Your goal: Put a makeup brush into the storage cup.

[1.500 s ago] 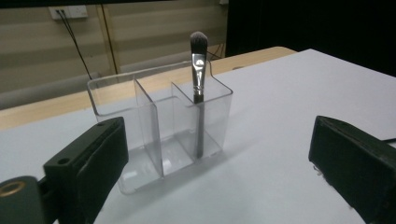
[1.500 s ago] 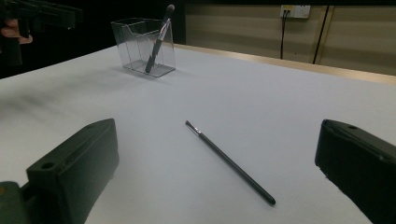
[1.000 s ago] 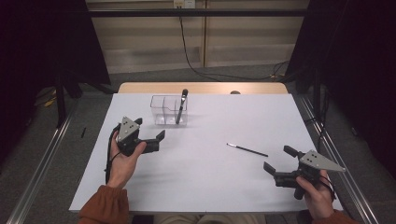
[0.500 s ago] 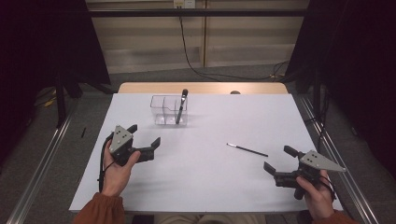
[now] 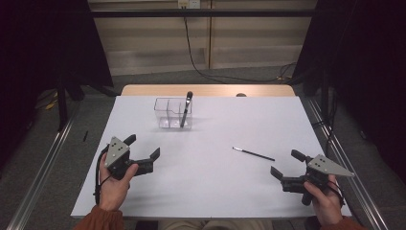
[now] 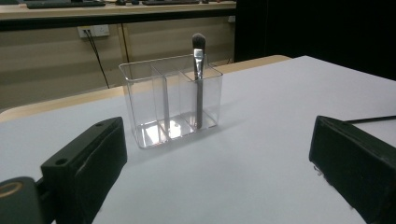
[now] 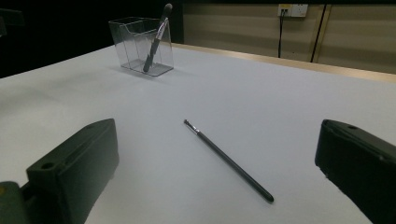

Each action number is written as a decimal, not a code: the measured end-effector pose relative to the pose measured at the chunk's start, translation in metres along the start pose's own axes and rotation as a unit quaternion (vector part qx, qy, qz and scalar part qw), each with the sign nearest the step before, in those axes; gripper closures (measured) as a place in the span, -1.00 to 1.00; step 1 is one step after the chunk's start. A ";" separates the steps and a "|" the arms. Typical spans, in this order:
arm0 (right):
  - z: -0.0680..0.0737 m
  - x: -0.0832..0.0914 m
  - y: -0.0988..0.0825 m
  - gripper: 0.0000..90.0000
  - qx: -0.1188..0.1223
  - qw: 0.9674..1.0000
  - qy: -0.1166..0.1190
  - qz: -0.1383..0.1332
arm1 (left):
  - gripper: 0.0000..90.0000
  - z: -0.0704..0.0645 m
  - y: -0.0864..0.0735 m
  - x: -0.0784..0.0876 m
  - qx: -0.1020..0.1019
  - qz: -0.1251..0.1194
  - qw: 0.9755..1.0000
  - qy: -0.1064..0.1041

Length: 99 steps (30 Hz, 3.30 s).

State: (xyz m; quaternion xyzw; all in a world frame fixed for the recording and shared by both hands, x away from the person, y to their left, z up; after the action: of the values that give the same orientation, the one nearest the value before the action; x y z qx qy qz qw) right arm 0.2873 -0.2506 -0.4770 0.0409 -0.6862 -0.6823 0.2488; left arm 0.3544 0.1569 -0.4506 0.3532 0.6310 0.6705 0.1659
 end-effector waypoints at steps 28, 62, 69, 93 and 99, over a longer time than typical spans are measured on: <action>-0.001 0.000 0.000 -1.00 0.001 1.000 -0.004 0.000 | -0.91 -0.016 -0.023 0.039 0.017 0.001 1.000 -0.003; 0.007 -0.008 0.011 -1.00 0.003 1.000 0.006 -0.012 | -0.93 -0.020 -0.025 0.059 0.020 -0.011 1.000 0.004; 0.011 -0.017 0.018 -1.00 0.012 1.000 0.010 -0.010 | -0.93 -0.018 -0.024 0.062 0.022 -0.013 1.000 0.005; 0.029 -0.056 0.057 -1.00 0.048 0.997 0.056 0.000 | -0.93 -0.015 -0.025 0.067 0.018 -0.013 1.000 0.014; 0.032 -0.066 0.061 -1.00 0.053 0.996 0.067 0.004 | -0.93 -0.014 -0.025 0.066 0.016 -0.011 1.000 0.015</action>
State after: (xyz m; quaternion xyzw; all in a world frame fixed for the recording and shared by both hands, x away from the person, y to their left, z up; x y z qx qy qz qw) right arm 0.3496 -0.1908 -0.4362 0.0971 -0.7035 -0.6395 0.2946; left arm 0.2928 0.1945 -0.4566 0.3383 0.6484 0.6634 0.1581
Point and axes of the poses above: each handheld gripper's, and its own axes: x roughly backward along the jaws, y roughly out of its top, z roughly to its left, the point moved 10 cm from there along -x, roughly forward along the jaws, and after that the axes turned 7 degrees about -y, right-handed, at the moved point
